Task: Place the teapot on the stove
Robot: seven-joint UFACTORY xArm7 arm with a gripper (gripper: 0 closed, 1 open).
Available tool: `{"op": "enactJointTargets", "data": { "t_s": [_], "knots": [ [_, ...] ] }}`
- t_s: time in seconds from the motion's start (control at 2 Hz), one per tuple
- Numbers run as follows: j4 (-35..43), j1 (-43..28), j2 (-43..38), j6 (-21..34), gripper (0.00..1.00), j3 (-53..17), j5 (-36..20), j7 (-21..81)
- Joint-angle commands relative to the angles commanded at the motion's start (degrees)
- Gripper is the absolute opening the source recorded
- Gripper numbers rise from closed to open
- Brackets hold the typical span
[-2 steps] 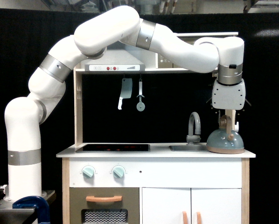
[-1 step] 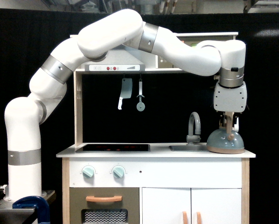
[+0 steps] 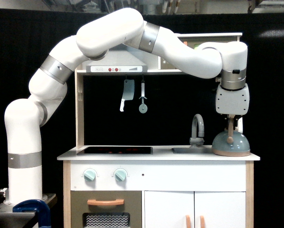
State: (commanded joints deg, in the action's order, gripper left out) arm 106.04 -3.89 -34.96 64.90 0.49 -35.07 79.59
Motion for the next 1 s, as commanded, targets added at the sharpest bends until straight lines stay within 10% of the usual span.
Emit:
{"op": "enactJointTargets", "data": {
  "t_s": [1.0],
  "knots": [
    [-34.6,7.61,30.79,0.07,0.0,1.81,-1.15,7.26]
  ]
}}
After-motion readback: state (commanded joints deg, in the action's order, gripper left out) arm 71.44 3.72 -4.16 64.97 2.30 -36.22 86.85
